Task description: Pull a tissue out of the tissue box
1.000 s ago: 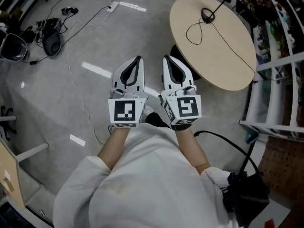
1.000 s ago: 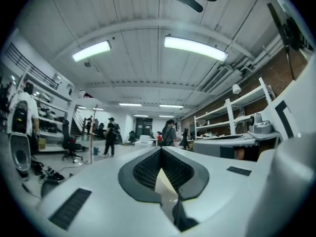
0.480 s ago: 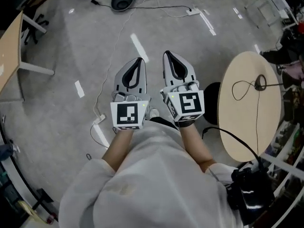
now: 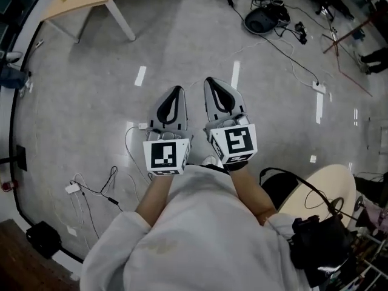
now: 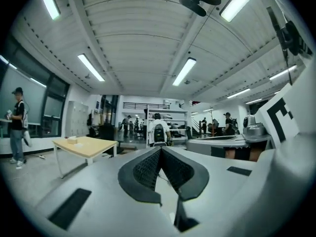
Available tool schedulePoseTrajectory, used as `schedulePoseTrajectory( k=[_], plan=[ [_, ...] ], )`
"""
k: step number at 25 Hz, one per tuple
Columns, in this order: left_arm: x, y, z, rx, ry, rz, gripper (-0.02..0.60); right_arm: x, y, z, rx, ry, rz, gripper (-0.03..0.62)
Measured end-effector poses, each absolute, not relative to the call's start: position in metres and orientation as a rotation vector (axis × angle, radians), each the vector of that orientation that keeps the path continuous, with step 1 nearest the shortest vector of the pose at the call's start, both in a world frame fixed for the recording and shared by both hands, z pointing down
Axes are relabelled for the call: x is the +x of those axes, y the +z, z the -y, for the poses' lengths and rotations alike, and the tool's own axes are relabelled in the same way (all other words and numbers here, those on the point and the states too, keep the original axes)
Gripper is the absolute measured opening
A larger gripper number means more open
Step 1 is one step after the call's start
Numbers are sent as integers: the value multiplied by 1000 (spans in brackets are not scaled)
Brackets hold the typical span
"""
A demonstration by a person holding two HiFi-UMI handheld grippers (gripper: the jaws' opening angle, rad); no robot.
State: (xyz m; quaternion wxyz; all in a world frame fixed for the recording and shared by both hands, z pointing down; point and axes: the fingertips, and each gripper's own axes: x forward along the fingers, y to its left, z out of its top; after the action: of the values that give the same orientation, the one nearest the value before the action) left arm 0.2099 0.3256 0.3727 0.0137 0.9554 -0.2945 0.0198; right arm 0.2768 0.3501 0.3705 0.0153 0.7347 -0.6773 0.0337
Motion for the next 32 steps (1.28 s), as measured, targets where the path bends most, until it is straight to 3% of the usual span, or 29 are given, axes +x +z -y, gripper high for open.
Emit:
schedulePoseTrajectory(
  k=[14, 20, 32],
  plan=[
    [-30, 349, -124, 2767, -61, 1494, 2, 37, 349, -126, 1822, 16, 2538, 2],
    [-104, 347, -59, 2685, -60, 1619, 2, -36, 346, -50, 1697, 23, 2621, 2],
    [-129, 366, 108, 2509, -66, 1815, 2, -61, 361, 119, 1457, 17, 2728, 2]
  ],
)
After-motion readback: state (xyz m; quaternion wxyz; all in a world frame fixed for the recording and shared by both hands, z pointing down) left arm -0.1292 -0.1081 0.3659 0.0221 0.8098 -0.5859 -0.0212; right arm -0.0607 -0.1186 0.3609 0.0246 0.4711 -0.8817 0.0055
